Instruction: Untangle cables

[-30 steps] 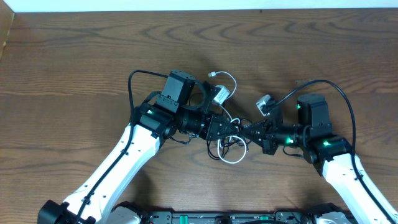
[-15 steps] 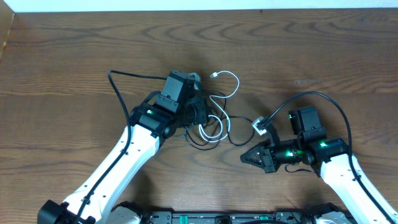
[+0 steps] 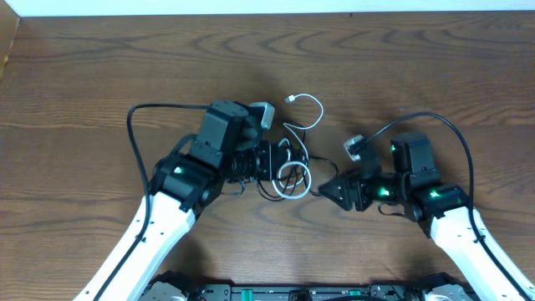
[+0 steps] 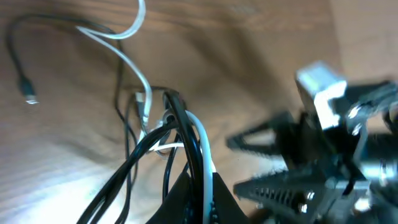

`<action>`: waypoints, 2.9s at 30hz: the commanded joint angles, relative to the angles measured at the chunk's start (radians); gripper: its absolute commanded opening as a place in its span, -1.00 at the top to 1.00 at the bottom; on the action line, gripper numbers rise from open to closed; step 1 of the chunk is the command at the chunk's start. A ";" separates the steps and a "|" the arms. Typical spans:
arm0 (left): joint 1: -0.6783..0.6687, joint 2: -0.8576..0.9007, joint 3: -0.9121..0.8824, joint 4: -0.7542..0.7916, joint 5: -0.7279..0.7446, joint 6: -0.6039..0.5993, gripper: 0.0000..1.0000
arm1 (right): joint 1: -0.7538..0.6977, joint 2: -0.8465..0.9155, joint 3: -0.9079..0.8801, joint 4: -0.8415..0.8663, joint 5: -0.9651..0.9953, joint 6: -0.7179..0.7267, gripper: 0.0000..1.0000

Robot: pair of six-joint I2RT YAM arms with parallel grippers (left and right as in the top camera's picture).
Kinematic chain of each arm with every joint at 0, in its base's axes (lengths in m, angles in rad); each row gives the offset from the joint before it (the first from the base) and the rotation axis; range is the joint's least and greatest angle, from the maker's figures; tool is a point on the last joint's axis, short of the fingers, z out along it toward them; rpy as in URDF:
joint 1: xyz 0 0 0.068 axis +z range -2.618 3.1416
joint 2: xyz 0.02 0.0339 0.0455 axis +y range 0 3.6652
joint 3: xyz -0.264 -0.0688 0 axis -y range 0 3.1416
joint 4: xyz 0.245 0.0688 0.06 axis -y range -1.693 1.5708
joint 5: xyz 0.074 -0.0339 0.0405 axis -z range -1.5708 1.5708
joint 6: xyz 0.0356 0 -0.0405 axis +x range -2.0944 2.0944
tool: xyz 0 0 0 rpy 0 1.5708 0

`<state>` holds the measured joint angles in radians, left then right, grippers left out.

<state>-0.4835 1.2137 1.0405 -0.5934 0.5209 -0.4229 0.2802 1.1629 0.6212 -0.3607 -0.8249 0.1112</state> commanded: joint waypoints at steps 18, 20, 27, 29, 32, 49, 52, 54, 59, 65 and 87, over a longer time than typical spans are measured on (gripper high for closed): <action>-0.035 -0.007 0.009 0.045 0.414 0.075 0.85 | 0.004 -0.004 0.004 0.211 -0.226 -0.068 0.07; -0.035 -0.007 0.009 0.045 0.430 0.075 0.85 | 0.004 -0.004 0.004 0.213 -0.224 -0.068 0.08; -0.035 -0.007 0.009 0.045 0.460 0.075 0.85 | 0.004 -0.004 0.004 0.220 -0.165 -0.075 0.77; -0.035 -0.007 0.009 0.045 0.418 0.075 0.85 | 0.004 -0.004 0.004 0.216 -0.181 -0.075 0.98; -0.035 -0.007 0.009 0.029 0.319 0.075 0.86 | 0.004 -0.004 0.004 0.186 -0.196 -0.069 0.98; -0.027 -0.007 0.009 0.023 -0.332 -0.163 0.85 | 0.070 -0.005 0.004 -0.077 -0.666 -0.116 0.98; -0.009 -0.008 0.009 0.014 -0.332 -0.163 0.85 | 0.076 -0.005 0.004 -0.077 -0.653 -0.137 0.98; 0.012 -0.011 0.009 0.008 -0.331 -0.162 0.85 | 0.076 -0.005 0.004 -0.081 -0.542 -0.135 0.98; 0.050 -0.059 0.009 0.011 -0.330 -0.134 0.85 | 0.076 -0.004 0.004 -0.179 -0.019 -0.019 0.98; 0.079 -0.178 0.009 0.011 -0.277 -0.119 0.85 | 0.073 -0.004 0.004 -0.373 0.795 0.312 0.98; -0.014 -0.160 0.009 0.196 0.305 0.026 0.85 | 0.075 -0.004 0.004 0.377 -0.174 0.212 -0.35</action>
<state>-0.4469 1.0573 1.0401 -0.4435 0.7891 -0.4171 0.3531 1.1637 0.6197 -0.0109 -1.0546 0.2283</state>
